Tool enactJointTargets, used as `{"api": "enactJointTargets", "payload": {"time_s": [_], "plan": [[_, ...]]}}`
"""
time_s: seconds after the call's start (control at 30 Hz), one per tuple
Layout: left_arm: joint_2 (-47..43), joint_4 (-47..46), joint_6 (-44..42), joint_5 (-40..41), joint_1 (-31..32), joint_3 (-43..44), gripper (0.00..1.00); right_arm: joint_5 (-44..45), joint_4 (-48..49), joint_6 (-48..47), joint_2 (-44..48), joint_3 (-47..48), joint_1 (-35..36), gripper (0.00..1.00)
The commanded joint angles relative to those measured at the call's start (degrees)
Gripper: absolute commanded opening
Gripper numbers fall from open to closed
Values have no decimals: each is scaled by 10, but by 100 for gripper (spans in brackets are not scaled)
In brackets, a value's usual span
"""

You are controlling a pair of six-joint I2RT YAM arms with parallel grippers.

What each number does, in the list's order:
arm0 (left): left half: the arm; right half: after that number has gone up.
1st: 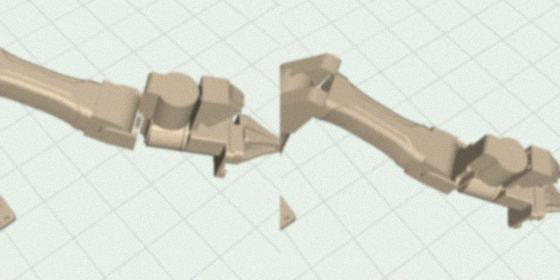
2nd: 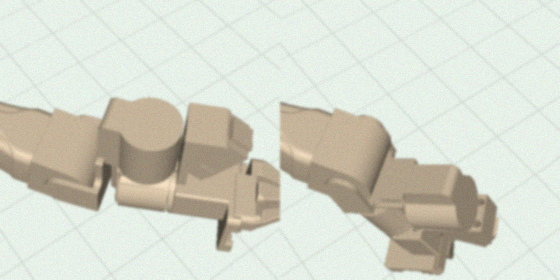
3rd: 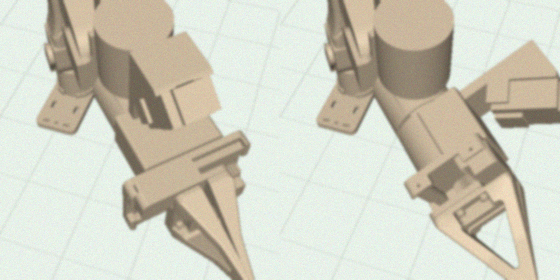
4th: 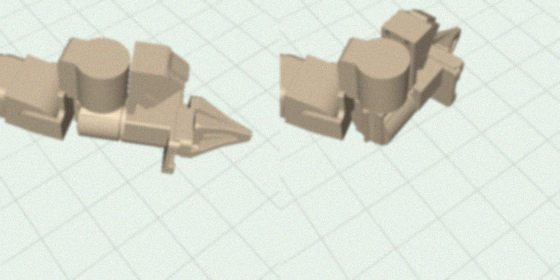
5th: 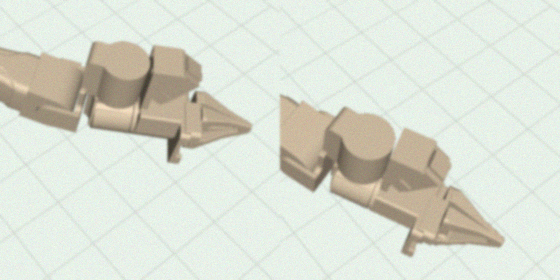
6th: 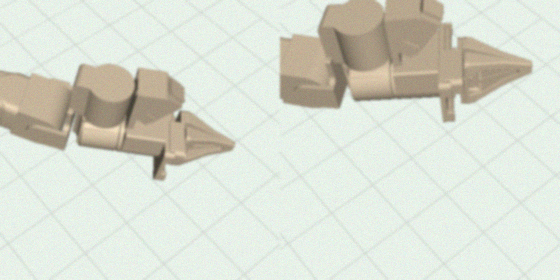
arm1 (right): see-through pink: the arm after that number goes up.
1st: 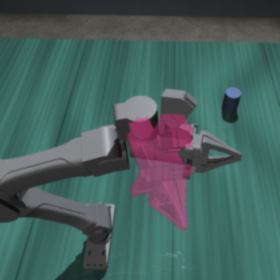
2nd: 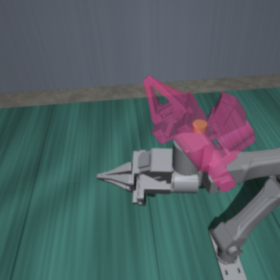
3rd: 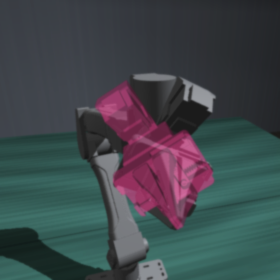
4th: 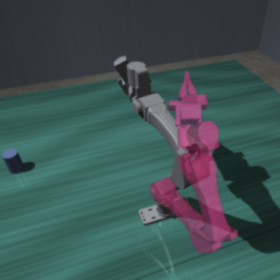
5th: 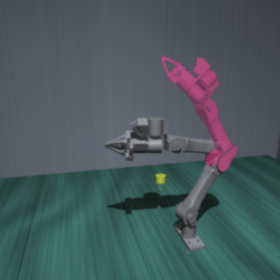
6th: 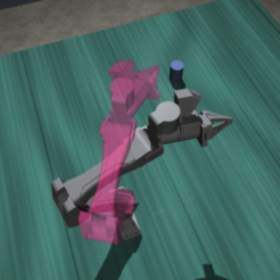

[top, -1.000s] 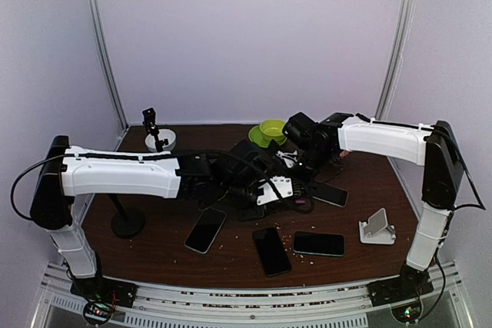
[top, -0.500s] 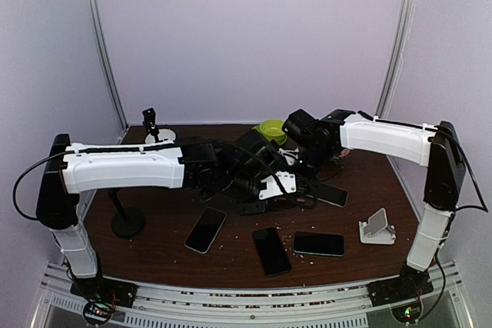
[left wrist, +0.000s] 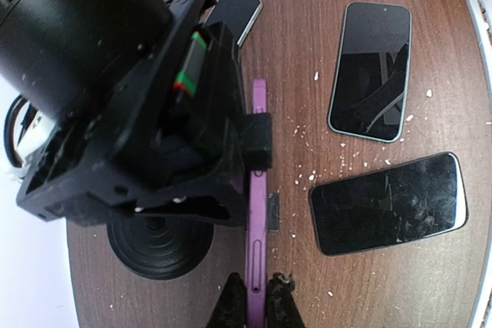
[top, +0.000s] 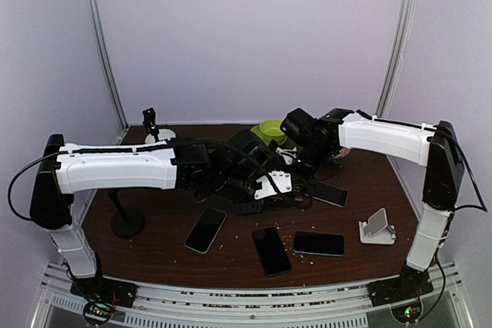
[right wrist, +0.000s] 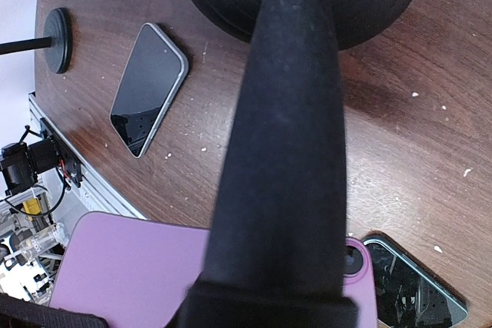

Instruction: Remove the phone from the phone stand

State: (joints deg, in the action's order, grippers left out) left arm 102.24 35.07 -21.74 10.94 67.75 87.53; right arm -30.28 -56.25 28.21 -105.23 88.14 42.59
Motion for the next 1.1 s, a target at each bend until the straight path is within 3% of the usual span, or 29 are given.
{"api": "enactJointTargets", "payload": {"time_s": [0.0, 0.4, 1.07], "plan": [[-98, -99, 20, 57, -49, -34, 0, -12, -73, -58, 8, -20, 4, 0], [-123, -114, 56, 36, -60, -71, 0, -19, -71, -57, 4, -12, 4, 0], [-64, -24, -13, 50, -57, 60, 0, 53, -108, -27, -25, 7, 13, 0]]}}
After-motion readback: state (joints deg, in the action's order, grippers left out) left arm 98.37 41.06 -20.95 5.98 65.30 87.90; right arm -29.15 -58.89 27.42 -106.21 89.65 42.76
